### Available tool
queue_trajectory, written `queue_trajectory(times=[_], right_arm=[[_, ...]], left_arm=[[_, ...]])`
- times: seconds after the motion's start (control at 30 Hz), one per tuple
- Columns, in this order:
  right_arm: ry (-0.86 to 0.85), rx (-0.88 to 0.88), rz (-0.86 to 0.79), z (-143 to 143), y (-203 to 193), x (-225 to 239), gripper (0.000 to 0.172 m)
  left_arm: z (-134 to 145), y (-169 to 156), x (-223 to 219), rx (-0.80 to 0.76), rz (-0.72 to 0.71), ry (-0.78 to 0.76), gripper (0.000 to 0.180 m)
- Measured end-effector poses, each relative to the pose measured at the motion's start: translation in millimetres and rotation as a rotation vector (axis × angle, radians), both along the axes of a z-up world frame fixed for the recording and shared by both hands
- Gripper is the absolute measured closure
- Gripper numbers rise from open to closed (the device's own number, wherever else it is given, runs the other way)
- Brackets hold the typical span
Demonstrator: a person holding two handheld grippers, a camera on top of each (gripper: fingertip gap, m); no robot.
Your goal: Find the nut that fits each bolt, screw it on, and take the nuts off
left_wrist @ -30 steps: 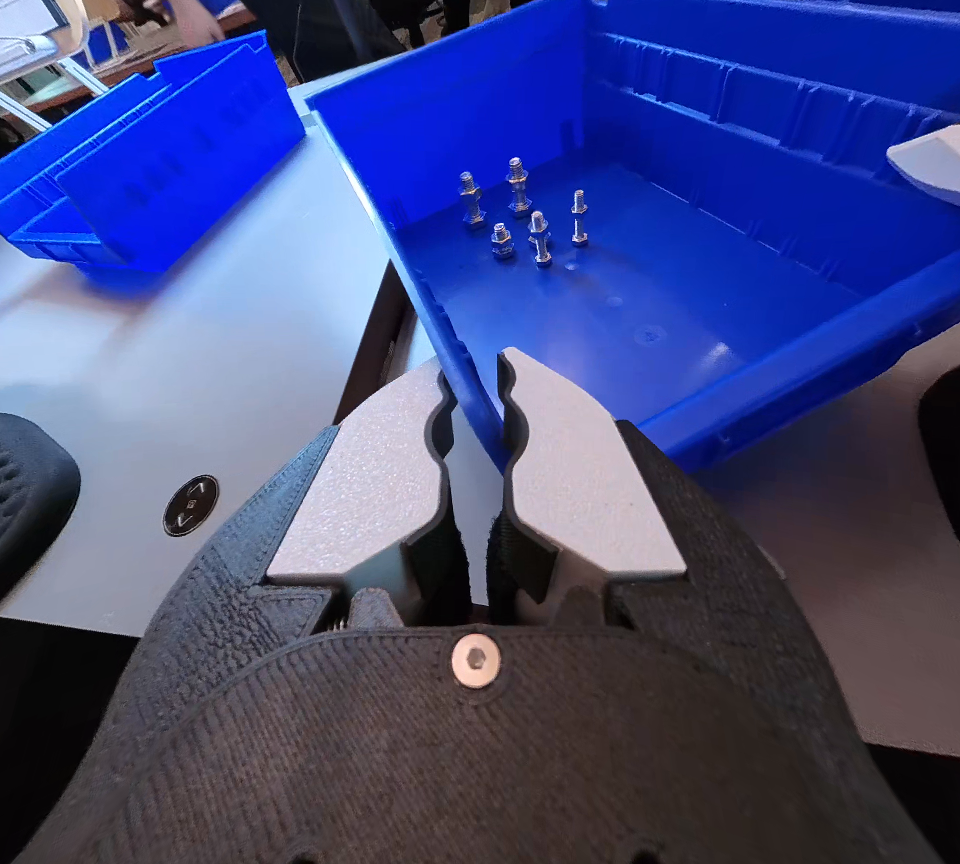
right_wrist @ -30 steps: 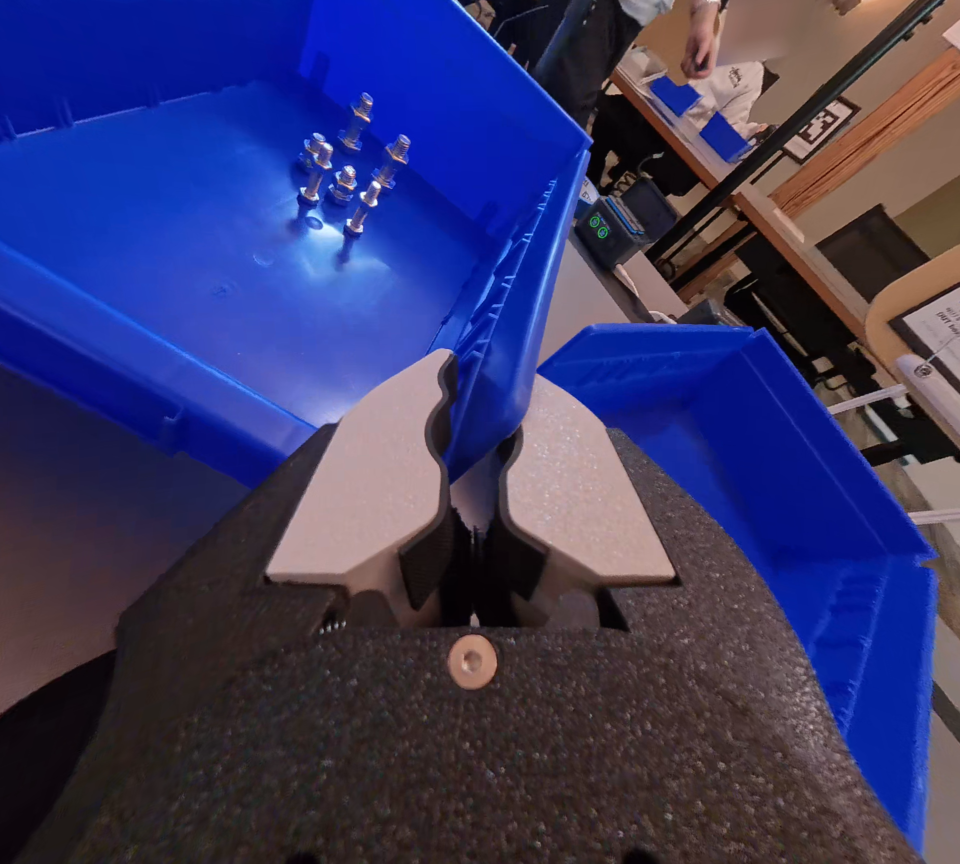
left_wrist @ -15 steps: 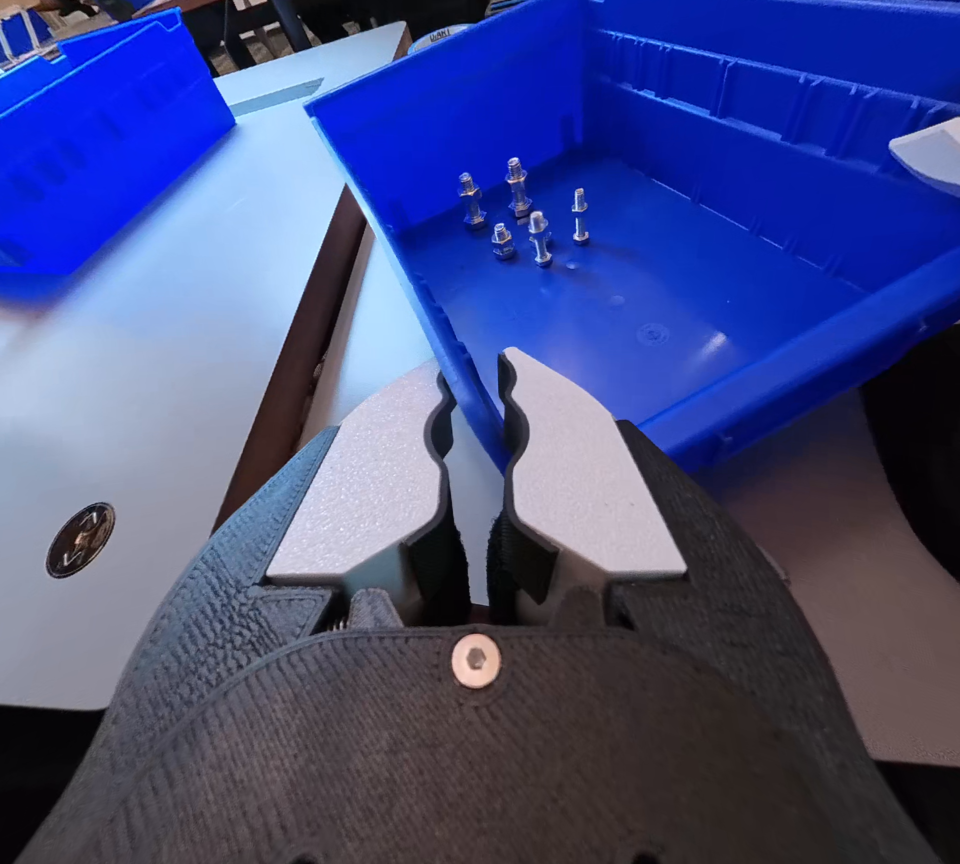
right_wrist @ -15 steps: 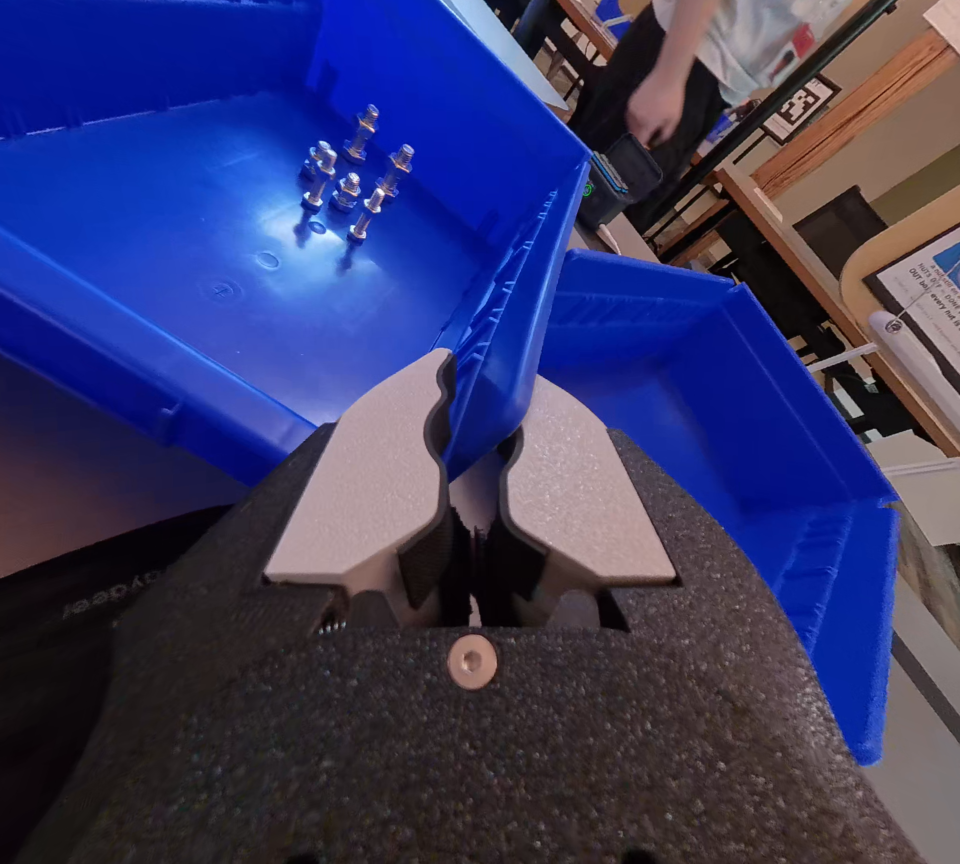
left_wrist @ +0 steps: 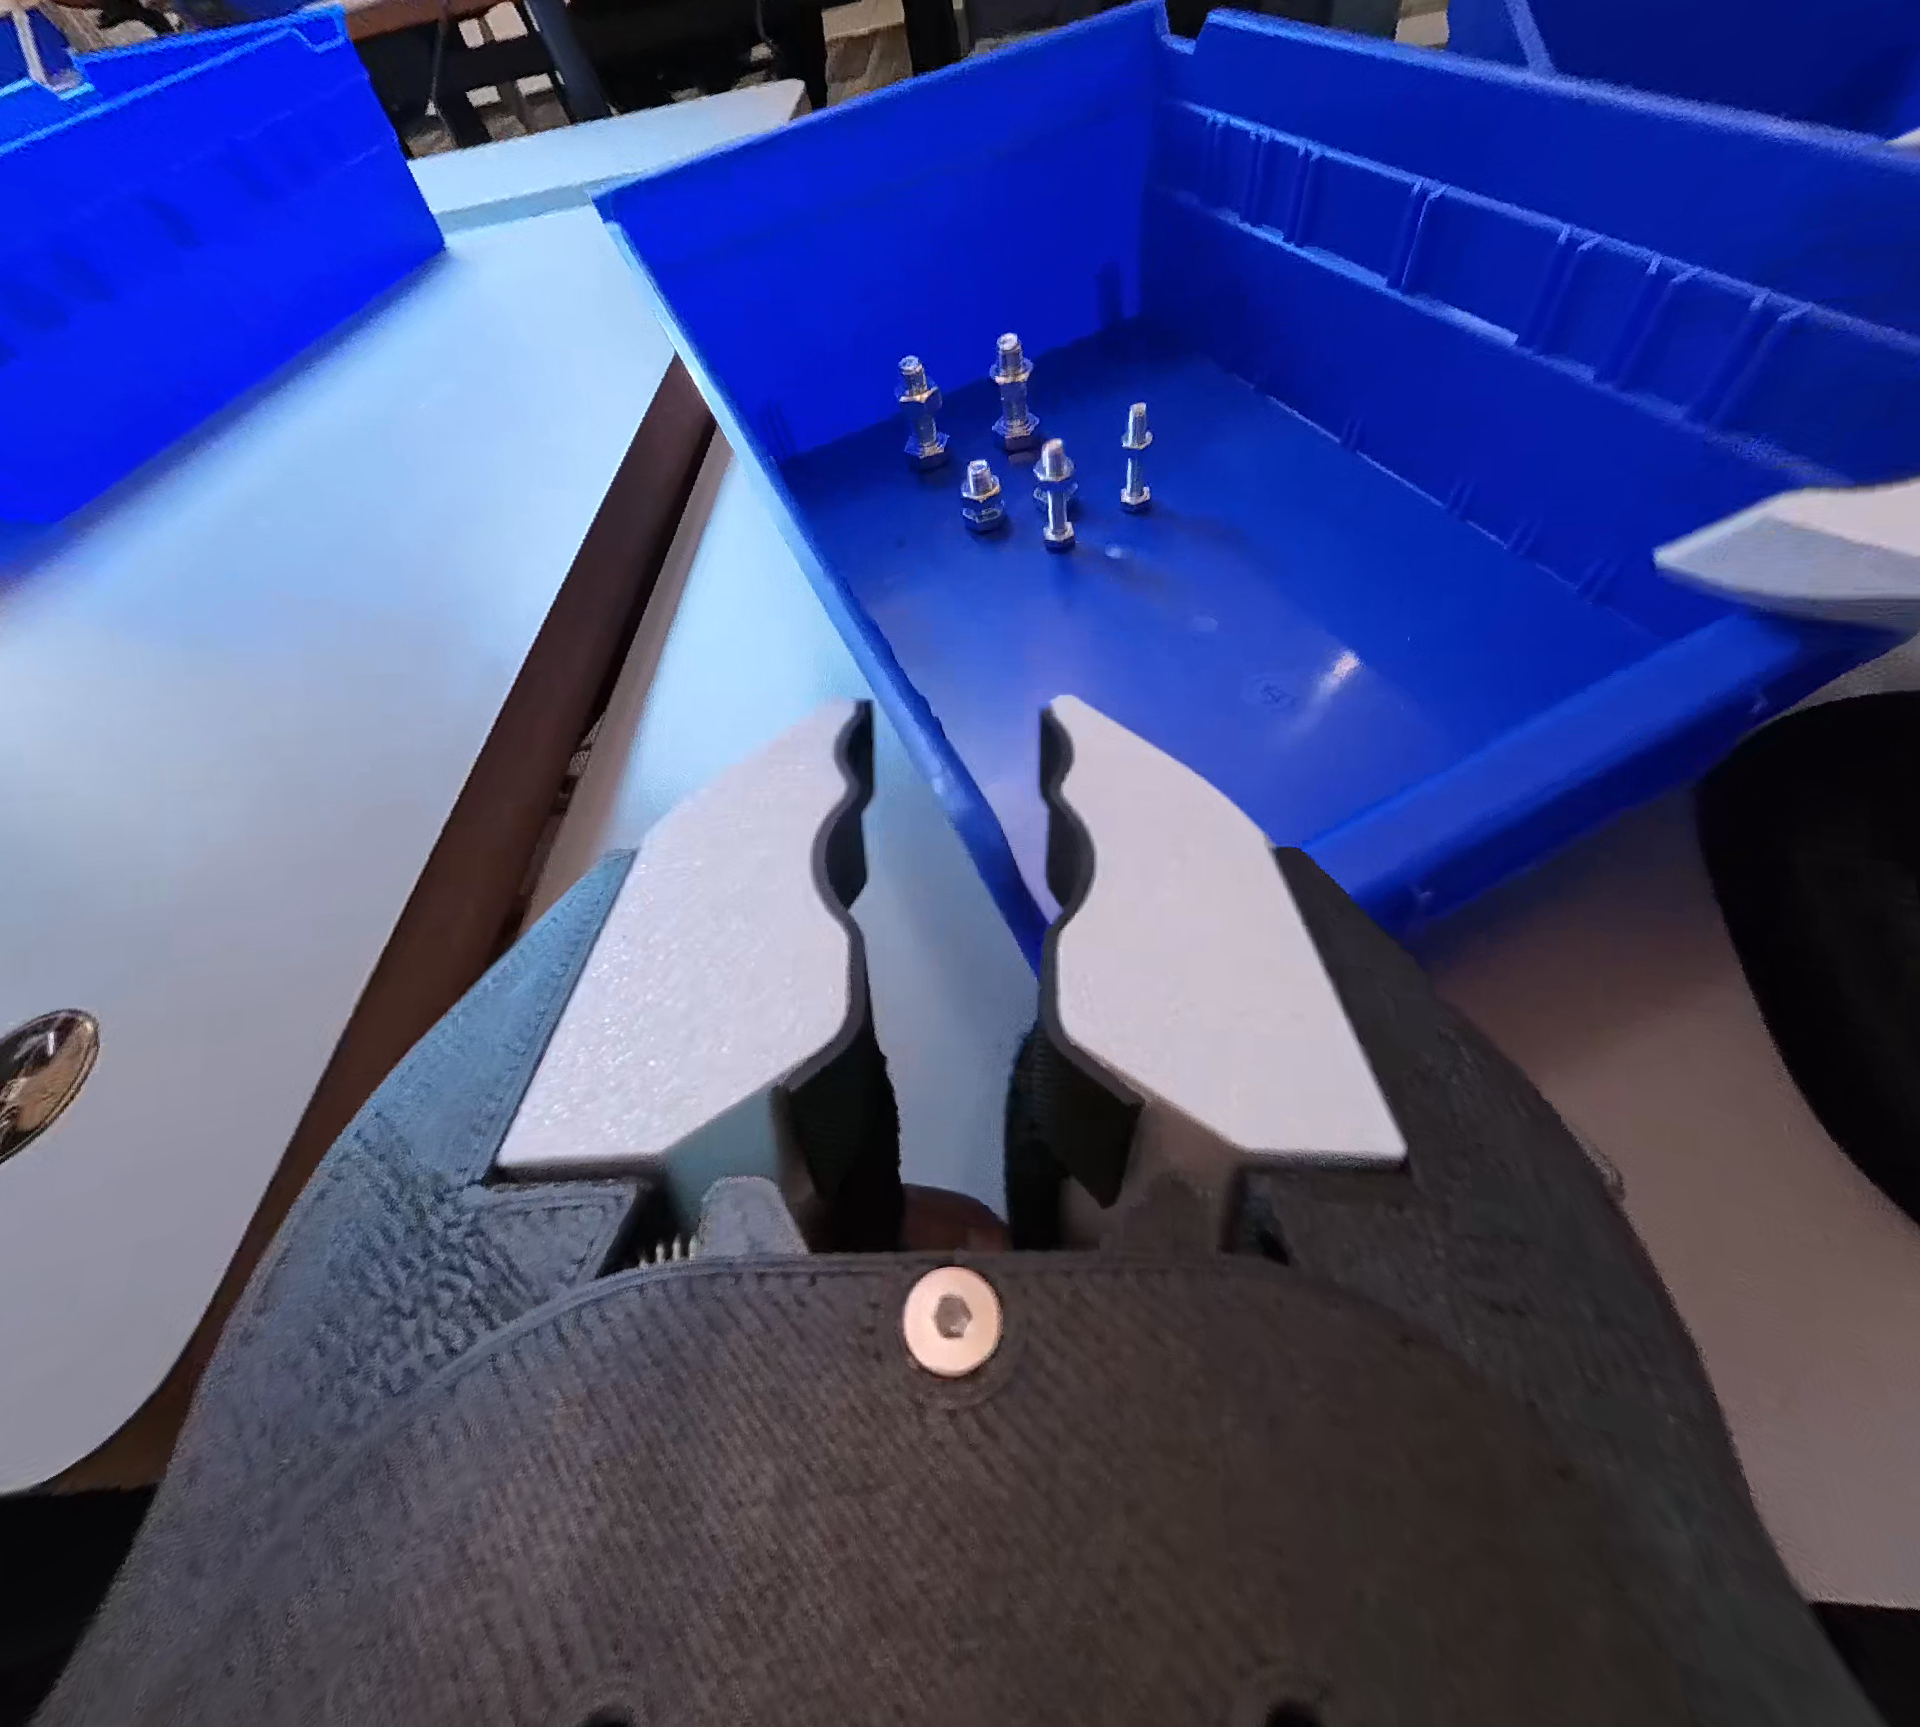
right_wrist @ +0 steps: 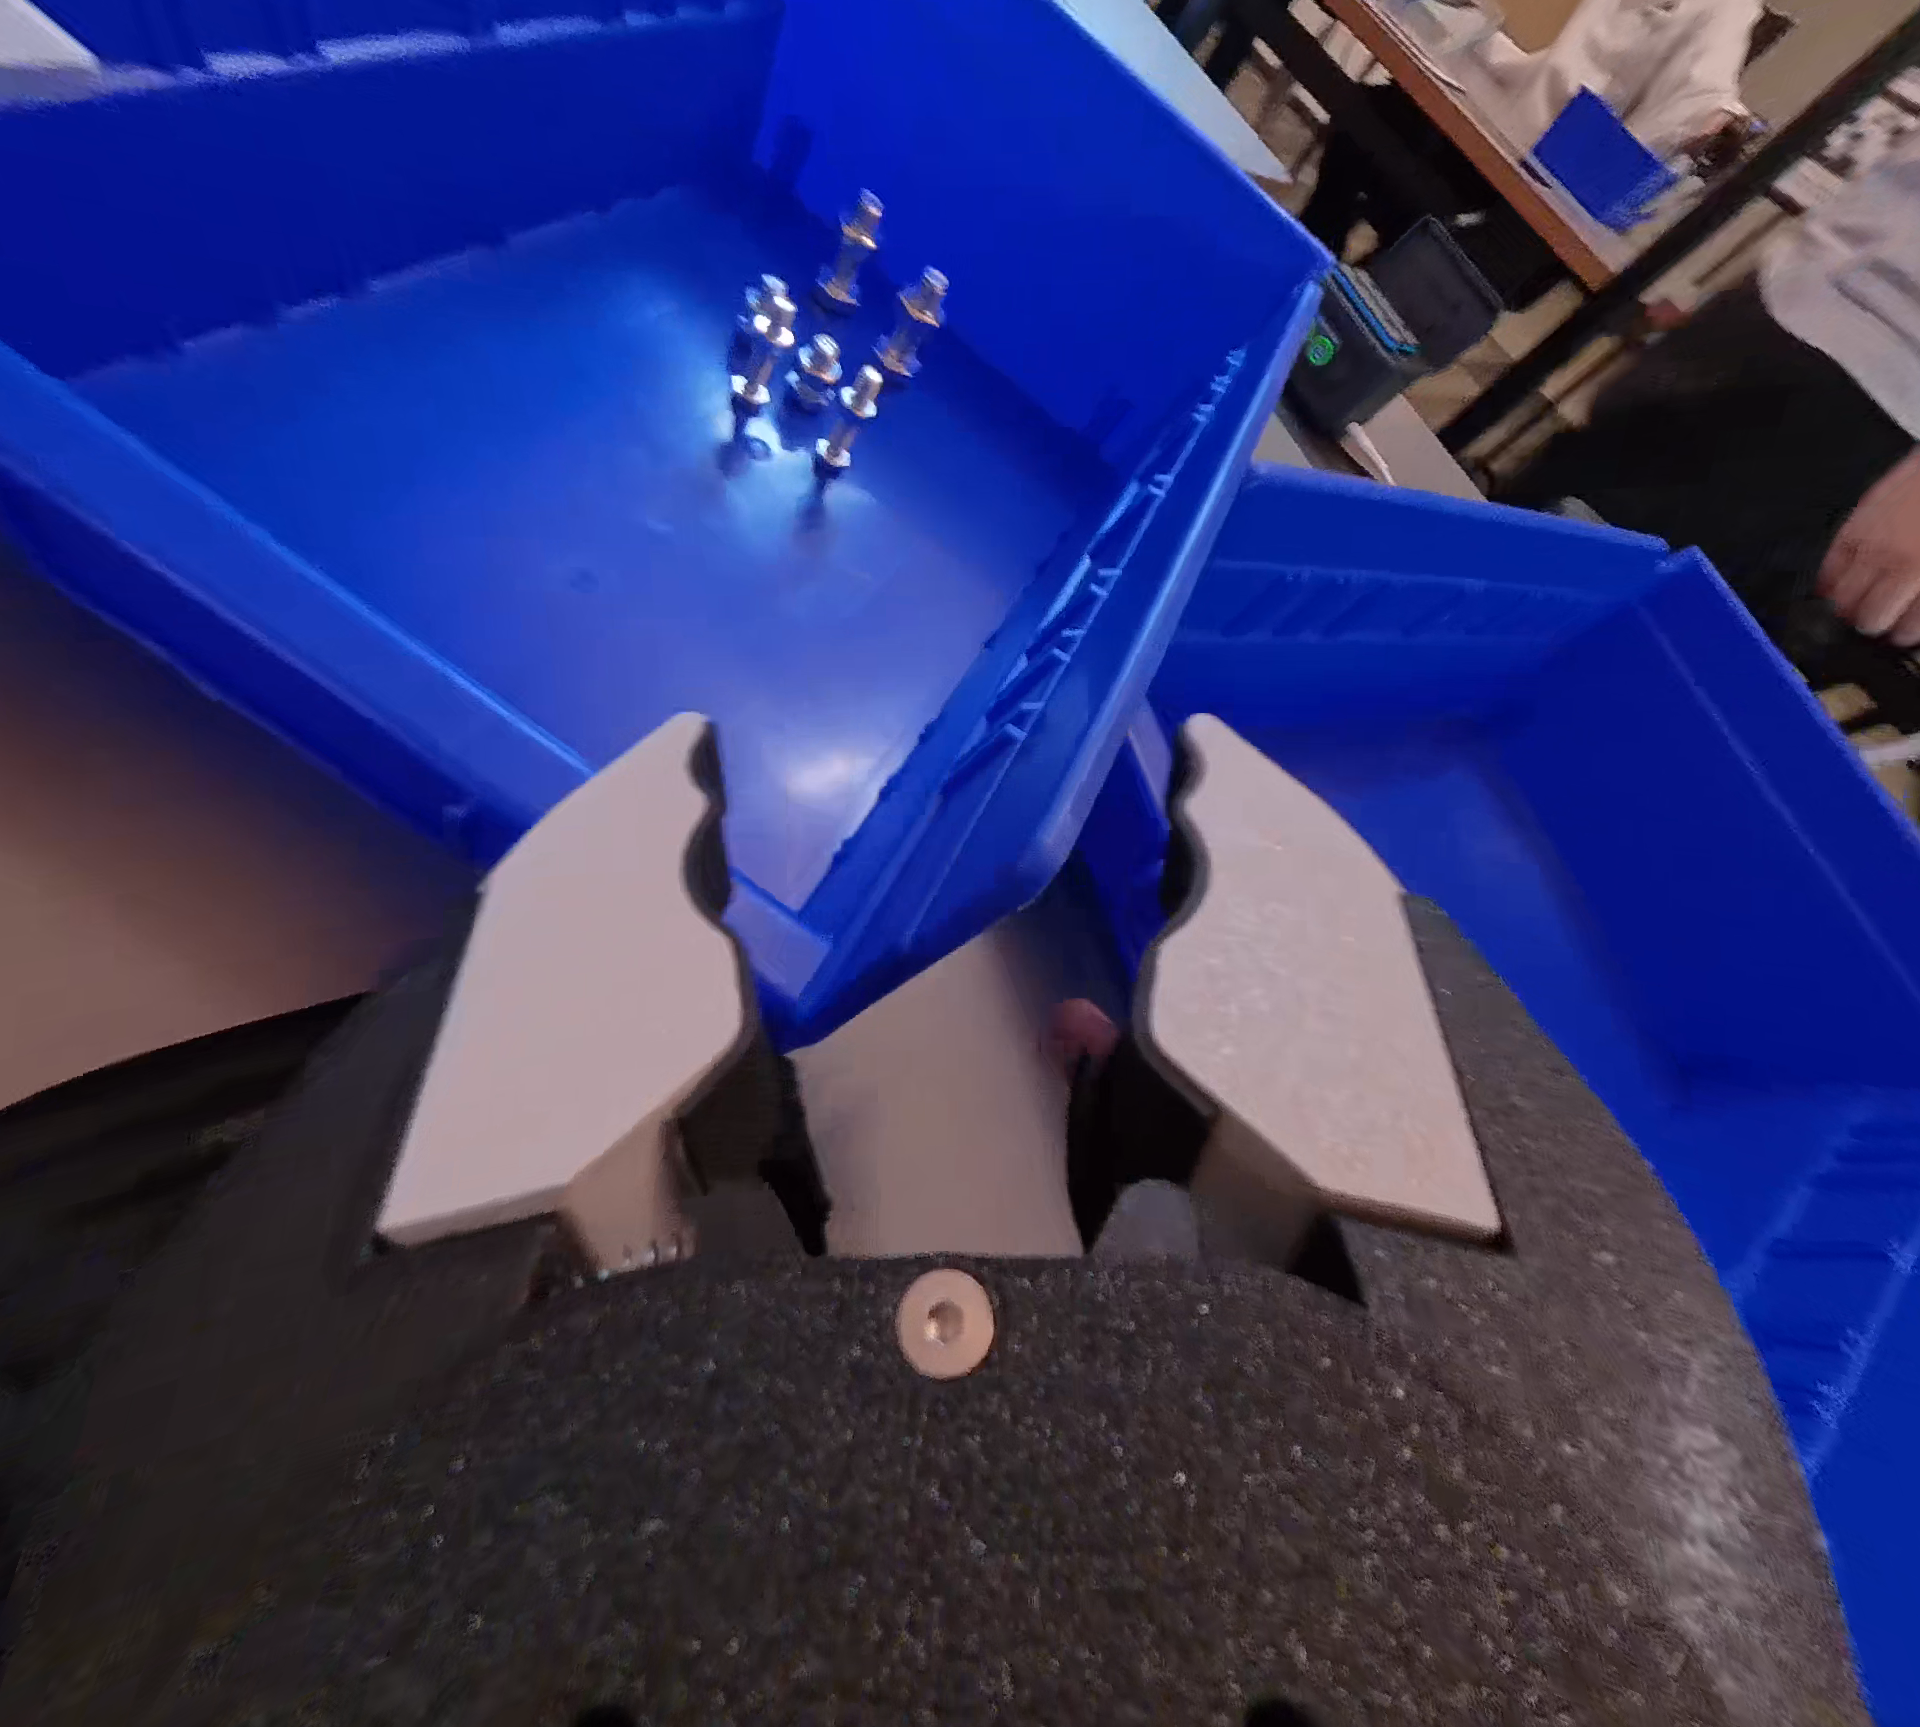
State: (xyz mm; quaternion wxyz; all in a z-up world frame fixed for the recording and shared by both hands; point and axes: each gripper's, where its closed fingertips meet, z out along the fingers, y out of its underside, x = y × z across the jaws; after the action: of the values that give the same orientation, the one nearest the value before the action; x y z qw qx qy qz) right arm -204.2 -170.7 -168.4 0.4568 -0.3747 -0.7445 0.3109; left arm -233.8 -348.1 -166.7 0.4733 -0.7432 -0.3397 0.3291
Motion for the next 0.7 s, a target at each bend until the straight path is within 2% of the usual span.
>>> queue_trajectory(times=[0.07,0.17,0.27,0.33,0.37,0.47,0.5,0.53,0.57,0.7], right_arm=[[0.014,-0.032,0.043,11.5,-1.0,7.8,0.076],[0.083,-0.182,0.05,40.0,15.2,23.6,0.071],[0.211,-0.265,-0.156,64.7,82.1,33.5,0.071],[0.252,-0.243,-0.34,63.7,137.7,39.6,0.072],[0.219,-0.231,-0.404,54.6,158.5,41.7,0.074],[0.02,-0.221,-0.472,14.7,186.8,42.9,0.089],[-0.028,-0.213,-0.476,5.2,190.8,44.2,0.106],[-0.06,-0.2,-0.479,-0.9,194.7,46.5,0.125],[-0.074,-0.19,-0.484,-3.0,198.4,49.6,0.134],[-0.132,-0.119,-0.553,-6.5,229.3,80.9,0.152]], left_arm=[[5.5,-3.2,0.2,0.013,0.011,0.014,0.137],[18.5,-9.7,2.5,0.051,0.041,0.06,0.122],[35.5,-9.0,11.0,0.127,0.052,0.108,0.116],[47.4,-3.1,19.4,0.168,0.048,0.142,0.115],[52.9,2.5,24.3,0.182,0.037,0.157,0.115],[69.0,28.8,41.4,0.207,-0.021,0.199,0.115],[73.6,39.8,47.8,0.209,-0.047,0.207,0.116],[77.7,52.5,55.3,0.213,-0.08,0.212,0.116],[80.9,66.1,63.6,0.216,-0.116,0.215,0.116],[79.8,126.6,97.7,0.218,-0.266,0.184,0.116]])
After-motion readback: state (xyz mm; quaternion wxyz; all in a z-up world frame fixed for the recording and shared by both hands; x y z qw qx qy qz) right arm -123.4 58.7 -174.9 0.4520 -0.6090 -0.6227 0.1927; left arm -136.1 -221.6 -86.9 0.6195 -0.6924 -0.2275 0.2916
